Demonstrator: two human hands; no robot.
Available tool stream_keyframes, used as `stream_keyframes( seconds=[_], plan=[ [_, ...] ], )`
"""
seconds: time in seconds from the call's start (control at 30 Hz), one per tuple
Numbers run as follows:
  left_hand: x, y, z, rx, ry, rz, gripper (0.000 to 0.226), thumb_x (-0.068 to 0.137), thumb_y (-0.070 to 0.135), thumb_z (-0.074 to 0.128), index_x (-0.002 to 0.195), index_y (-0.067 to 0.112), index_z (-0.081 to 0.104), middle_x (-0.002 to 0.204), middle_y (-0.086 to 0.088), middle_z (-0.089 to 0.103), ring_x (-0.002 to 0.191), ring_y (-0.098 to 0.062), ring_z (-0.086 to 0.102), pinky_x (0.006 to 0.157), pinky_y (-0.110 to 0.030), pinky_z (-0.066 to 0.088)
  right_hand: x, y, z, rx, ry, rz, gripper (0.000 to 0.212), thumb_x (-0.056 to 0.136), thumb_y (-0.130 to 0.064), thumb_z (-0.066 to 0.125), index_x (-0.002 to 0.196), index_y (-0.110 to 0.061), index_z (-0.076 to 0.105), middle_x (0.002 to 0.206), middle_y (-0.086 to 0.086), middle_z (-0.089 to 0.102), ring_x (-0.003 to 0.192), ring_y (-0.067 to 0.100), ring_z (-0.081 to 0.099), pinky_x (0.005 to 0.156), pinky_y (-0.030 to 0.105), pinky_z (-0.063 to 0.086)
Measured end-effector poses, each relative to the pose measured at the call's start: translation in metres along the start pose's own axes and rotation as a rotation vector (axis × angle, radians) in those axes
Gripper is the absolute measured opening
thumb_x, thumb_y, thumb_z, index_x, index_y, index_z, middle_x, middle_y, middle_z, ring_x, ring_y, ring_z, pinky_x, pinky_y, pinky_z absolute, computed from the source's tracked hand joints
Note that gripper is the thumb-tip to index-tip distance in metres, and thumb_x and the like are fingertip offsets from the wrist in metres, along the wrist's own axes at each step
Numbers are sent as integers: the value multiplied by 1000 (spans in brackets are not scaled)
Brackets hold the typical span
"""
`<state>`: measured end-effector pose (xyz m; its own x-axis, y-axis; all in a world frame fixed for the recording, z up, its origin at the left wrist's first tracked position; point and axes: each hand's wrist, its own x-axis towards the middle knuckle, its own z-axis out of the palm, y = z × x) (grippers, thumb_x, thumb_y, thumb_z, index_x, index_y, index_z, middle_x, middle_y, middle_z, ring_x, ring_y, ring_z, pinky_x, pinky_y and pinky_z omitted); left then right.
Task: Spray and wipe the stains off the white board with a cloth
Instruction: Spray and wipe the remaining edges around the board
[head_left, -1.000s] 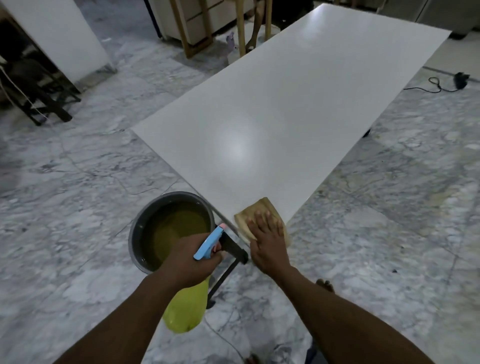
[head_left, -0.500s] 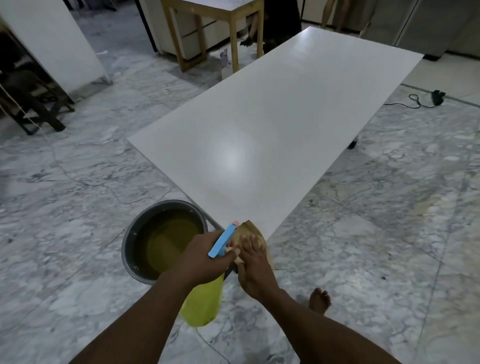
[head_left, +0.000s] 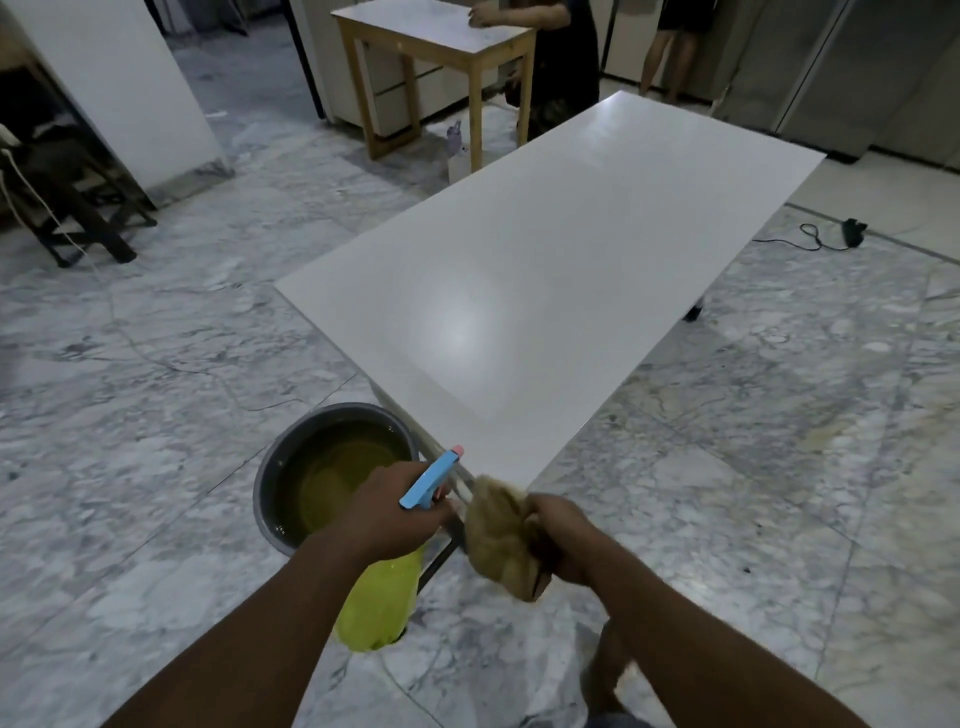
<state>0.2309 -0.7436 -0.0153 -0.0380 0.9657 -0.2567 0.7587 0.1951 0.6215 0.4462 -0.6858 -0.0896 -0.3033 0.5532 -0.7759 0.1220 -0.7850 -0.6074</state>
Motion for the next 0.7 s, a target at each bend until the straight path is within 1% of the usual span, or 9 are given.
stream_keyframes(
  seconds=[0.1, 0.2, 0.27, 0.3, 0.4, 0.53, 0.57, 0.63, 0.7],
  plan=[
    [22, 27, -3, 1, -46, 44, 15, 89, 39, 70, 81, 32, 59, 74, 7, 61, 67, -11, 60, 62, -26, 52, -20, -57, -43, 271, -52, -49, 39, 90, -9, 38, 108, 4, 70, 106, 25, 71, 93, 38, 71, 77, 46, 60],
    [52, 66, 2, 72, -112, 131, 20, 89, 46, 67, 93, 28, 61, 85, 7, 65, 77, -13, 62, 72, -30, 54, -35, -102, -88, 471, -45, -104, 41, 86, -15, 39, 110, 3, 67, 103, 23, 71, 94, 37, 69, 82, 48, 59],
    [72, 93, 8, 125, -158, 180, 21, 89, 50, 65, 96, 30, 59, 90, 9, 64, 81, -13, 62, 70, -26, 49, -42, -123, -116, 566, -46, -154, 52, 80, -19, 43, 123, 3, 63, 122, 25, 66, 115, 41, 62, 95, 54, 53],
    [84, 110, 13, 139, -175, 202, 21, 89, 50, 65, 96, 31, 59, 89, 10, 63, 81, -12, 61, 69, -25, 46, -45, -133, -131, 614, -52, -179, 55, 80, -20, 43, 126, 3, 61, 128, 26, 63, 119, 42, 60, 96, 57, 51],
    [124, 159, 28, 179, -221, 251, 20, 88, 50, 66, 90, 33, 56, 83, 13, 59, 78, -12, 58, 66, -24, 42, -49, -160, -172, 703, -67, -246, 52, 85, -23, 39, 122, 3, 65, 125, 28, 64, 105, 46, 67, 88, 61, 54],
    [190, 230, 50, 226, -275, 294, 27, 87, 52, 64, 94, 26, 60, 91, 6, 66, 83, -17, 63, 76, -36, 54, -49, -205, -233, 751, -84, -304, 51, 89, -27, 38, 104, 5, 75, 121, 28, 66, 101, 46, 69, 84, 61, 56],
    [206, 245, 55, 237, -280, 302, 29, 86, 53, 64, 96, 26, 61, 93, 5, 67, 83, -17, 63, 76, -37, 55, -47, -216, -249, 756, -82, -313, 51, 90, -28, 39, 106, 4, 74, 122, 28, 66, 103, 46, 68, 86, 62, 55],
    [241, 277, 68, 265, -297, 321, 27, 86, 54, 63, 93, 29, 59, 89, 7, 64, 79, -16, 61, 68, -32, 50, -44, -240, -285, 785, -75, -322, 51, 91, -30, 40, 118, 3, 69, 127, 27, 64, 109, 46, 66, 91, 61, 53],
    [269, 310, 78, 266, -310, 337, 26, 85, 54, 64, 93, 31, 59, 88, 8, 63, 78, -15, 61, 67, -30, 48, -43, -263, -316, 753, -44, -335, 51, 92, -30, 41, 123, 1, 65, 125, 25, 65, 107, 43, 67, 92, 55, 54]
  ],
)
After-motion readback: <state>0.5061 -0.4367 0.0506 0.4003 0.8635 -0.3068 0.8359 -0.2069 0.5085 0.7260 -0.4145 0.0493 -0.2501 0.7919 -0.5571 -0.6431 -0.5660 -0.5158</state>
